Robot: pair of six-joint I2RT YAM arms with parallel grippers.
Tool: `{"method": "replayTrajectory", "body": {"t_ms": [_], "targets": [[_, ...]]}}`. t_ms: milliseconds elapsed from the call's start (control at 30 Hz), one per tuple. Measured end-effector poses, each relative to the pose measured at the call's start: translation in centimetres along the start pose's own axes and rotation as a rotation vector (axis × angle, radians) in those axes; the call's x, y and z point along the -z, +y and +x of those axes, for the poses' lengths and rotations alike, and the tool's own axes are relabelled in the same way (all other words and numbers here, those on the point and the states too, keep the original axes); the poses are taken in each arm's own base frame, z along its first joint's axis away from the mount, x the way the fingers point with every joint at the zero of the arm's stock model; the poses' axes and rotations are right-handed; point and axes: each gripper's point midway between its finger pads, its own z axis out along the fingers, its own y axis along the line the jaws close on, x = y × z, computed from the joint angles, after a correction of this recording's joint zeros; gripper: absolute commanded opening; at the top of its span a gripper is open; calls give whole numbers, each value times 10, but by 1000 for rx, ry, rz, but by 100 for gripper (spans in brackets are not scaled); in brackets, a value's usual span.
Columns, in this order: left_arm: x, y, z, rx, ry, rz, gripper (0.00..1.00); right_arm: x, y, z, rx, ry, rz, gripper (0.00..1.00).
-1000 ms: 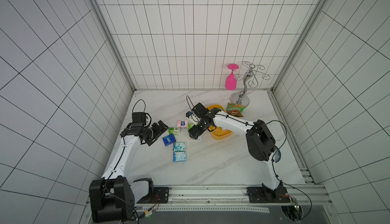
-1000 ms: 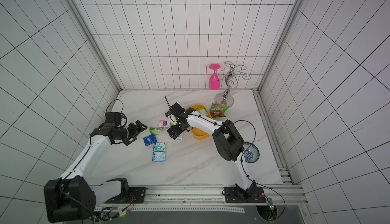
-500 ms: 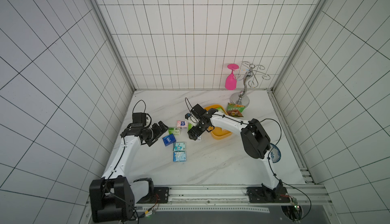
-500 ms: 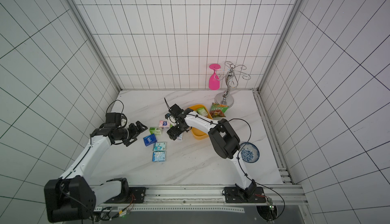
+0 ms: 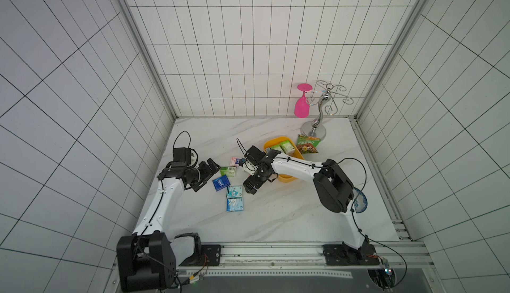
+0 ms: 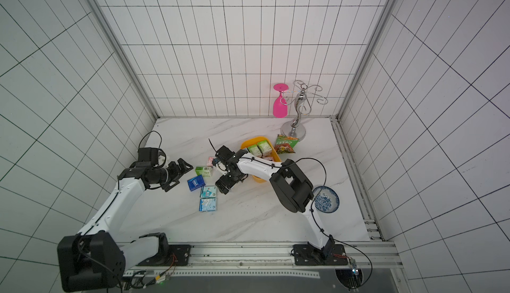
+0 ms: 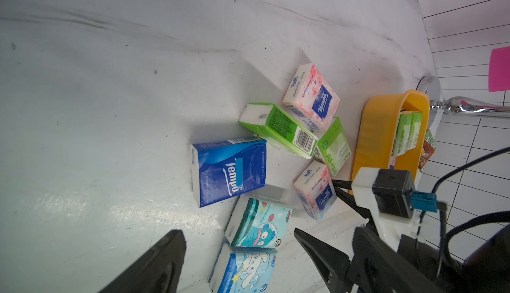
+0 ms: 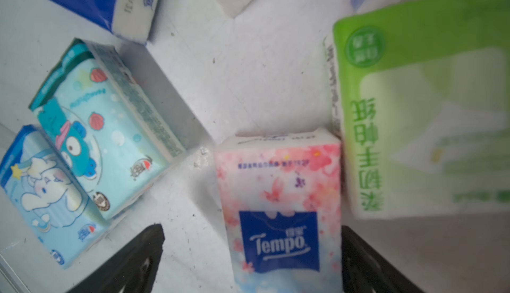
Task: Put the pocket tissues into the storage box
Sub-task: Pick up the pocket tissues from the center of the board.
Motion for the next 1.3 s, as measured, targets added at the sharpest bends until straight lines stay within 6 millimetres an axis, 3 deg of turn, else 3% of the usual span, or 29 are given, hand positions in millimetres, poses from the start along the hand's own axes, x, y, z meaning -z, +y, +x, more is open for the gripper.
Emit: {"method": "replayTrajectory", "body": {"t_ms": [133,433,533,833,1000,1133,1300], "targets": [[0,0,0,1,2,2,98,-1,0,2,7,8,30,90],[1,-1,0,2,-1,4,98,2,-10,1,34,19,106,48],[1,-1,0,2,-1,4,98,4,-12,0,44,20,121,43],[1,-2,1,2,4,10,98,10,-12,-2,40,12,128,38],[1,-3,1,2,7,16,98,44,-8,-13,7,-56,130,35],[1,-4,1,2,9,17,98,90,-8,-25,-35,-160,124,35],[-1,-10,2,-15,19,23,98,143,-35,-26,-146,-267,115,35]]}}
